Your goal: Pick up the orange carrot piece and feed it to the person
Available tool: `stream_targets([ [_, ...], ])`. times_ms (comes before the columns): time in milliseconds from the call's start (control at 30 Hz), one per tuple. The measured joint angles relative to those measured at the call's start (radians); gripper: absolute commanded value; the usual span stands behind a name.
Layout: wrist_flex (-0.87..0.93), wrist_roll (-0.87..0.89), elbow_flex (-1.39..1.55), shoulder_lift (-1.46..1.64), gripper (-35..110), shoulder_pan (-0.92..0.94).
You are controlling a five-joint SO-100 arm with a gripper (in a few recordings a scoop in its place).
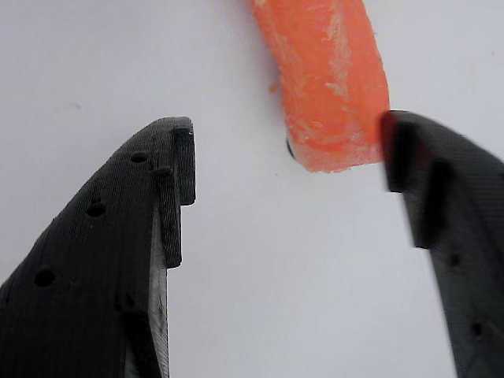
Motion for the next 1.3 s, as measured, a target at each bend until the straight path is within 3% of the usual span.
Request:
stream_targets([
  [1300, 0.000, 0.000, 0.000, -0.002, 23, -0.015],
])
